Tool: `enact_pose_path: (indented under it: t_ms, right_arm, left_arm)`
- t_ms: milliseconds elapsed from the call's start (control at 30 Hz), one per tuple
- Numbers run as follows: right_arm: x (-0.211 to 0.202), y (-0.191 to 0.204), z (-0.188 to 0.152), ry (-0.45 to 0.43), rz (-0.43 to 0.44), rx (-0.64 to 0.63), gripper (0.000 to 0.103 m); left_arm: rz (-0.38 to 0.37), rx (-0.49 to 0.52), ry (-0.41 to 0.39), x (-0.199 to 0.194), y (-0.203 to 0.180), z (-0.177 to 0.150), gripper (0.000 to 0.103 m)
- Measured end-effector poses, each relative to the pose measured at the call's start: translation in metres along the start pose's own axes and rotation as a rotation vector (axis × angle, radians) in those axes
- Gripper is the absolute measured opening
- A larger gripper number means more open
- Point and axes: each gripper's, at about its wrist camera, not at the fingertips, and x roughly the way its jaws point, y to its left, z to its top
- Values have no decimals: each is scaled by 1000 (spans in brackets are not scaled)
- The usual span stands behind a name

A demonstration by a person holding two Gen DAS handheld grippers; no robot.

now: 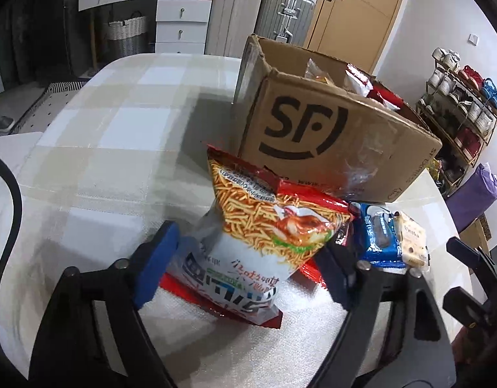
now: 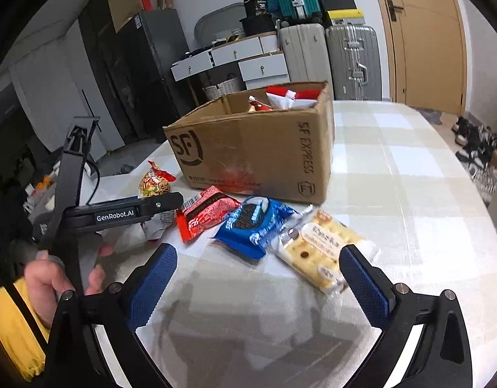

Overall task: Organize snacks
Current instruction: 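Grasp noodle-snack bag with left tool while right tool grasps red biscuit pack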

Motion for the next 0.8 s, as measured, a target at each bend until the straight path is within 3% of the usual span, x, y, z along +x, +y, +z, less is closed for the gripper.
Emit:
enact_pose_path:
  t_ms: [33,233,467,700,800]
  right_arm:
    - [1,2,0,0,-2,-10,102]
    - [14,-3,-1,46,-14,38,102]
    - [21,11,11,84,18,76,102]
    - [67,60,42,171,-32,-55,102]
    - [88,78,51,205,-50,-107,89]
  left_arm:
    - [-5,-7,7,1,2,1,68]
    - [-36,-5,44,-1,15,0,50]
    - [-76,-38,57,-21,33,-12,48]
    - [-61,-97,23,-49,64,-17,48]
    - [-74,-152,6,-63,90,-19,48]
